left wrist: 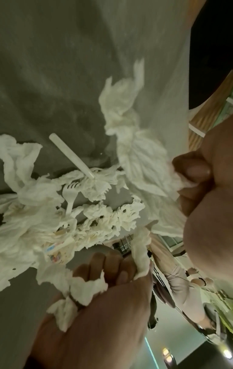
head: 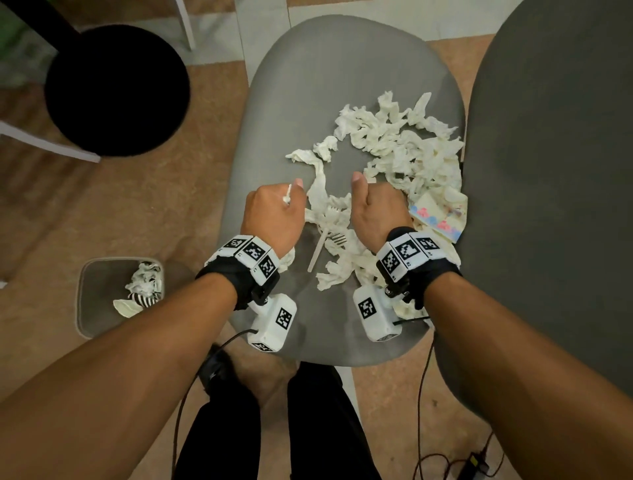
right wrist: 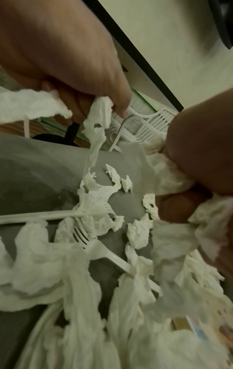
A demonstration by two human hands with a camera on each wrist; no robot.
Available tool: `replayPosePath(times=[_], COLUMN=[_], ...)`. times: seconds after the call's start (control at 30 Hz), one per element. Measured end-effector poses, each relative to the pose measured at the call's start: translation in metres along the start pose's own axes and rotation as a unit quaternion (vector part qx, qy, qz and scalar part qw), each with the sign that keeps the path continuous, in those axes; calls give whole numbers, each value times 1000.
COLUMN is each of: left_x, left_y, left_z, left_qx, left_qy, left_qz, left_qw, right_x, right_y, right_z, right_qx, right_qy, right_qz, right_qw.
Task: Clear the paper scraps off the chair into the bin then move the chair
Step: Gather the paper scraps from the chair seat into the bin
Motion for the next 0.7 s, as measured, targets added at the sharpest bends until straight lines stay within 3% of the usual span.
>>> replayPosePath(times=[0.2, 0.3, 0.53, 0.7], left_x=[36, 71, 155, 194], left_y=[-28, -67, -188, -303], left_z=[-8, -17, -68, -115], left_qx=[35, 97, 163, 283], left_qy=[28, 64, 115, 101], left_qz=[-38, -53, -63, -99], left_qw=[998, 992, 978, 949], right_x=[-29, -59, -202, -335], right_y=[-34, -61, -156, -212], right_z=[-7, -13, -54, -97], right_qx=[2, -13, -48, -42], right_qy=[-22, -47, -213, -344], right_qz=[4, 31, 111, 64], right_qw=[1000, 998, 970, 936])
Point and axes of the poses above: each hand's wrist, its own z-axis towards the middle knuckle, its own x-axis out of the back of the hand, y = z × x, the point moved 9 cm from there along z, towards the middle knuckle, and after that the axes turned 4 degrees about -x, right-handed, at the moved point
